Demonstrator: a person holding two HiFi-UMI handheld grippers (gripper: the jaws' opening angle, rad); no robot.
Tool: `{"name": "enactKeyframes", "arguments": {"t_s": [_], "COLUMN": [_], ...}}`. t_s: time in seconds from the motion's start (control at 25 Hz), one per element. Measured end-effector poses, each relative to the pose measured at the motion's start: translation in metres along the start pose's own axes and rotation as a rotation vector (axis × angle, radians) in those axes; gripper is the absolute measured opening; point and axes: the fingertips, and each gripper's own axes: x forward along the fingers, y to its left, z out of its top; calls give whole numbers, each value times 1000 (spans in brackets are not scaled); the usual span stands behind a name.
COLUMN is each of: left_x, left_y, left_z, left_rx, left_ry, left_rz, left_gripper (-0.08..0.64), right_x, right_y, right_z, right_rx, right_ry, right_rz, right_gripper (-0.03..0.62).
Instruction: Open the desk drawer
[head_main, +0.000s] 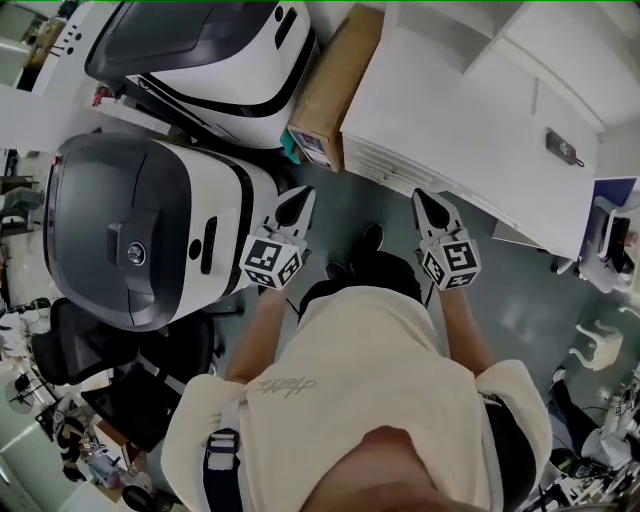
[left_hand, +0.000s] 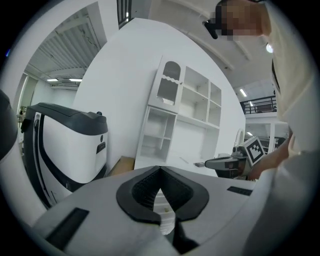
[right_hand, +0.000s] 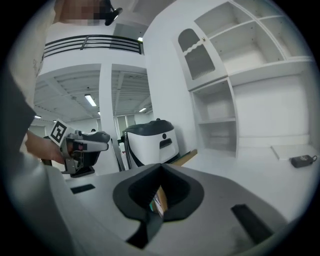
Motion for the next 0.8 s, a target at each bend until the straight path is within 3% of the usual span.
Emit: {"name": "enactKeyframes", "arguments": {"t_s": [0.4,0.6,0.8], "left_x": [101,136,147], "left_y": [-21,-36,-39], "left_z": [36,49,47], "left_rx": [104,52,90], "left_ry": [26,6,55], "left_rz": [-94,-156,-180], "left_gripper": [0,0,0], "right_x": [35,41,35], "right_y": [-72,-99,-103], "right_z": [14,-5,-17], "right_rx": [17,50,85], "right_ry": [-39,1,23], "right_rz": [-1,-1,-26], "right_gripper": [-5,-5,-5]}}
